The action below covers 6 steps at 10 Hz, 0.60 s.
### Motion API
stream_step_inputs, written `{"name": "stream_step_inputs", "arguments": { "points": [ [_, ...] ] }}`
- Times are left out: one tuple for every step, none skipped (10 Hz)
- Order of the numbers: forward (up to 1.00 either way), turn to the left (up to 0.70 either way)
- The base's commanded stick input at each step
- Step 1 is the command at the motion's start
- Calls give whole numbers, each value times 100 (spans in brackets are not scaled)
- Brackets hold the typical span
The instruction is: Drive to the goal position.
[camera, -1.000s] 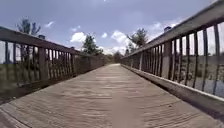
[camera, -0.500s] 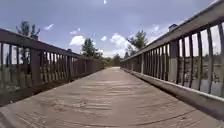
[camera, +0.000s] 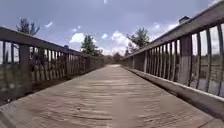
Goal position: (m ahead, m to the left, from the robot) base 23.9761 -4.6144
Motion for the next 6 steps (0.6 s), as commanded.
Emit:
{"name": "stream_step_inputs", "arguments": {
  "points": [
    [50, 1],
    [50, 1],
    [50, 1],
    [50, 1],
    [50, 1],
    [50, 1]
  ]
}}
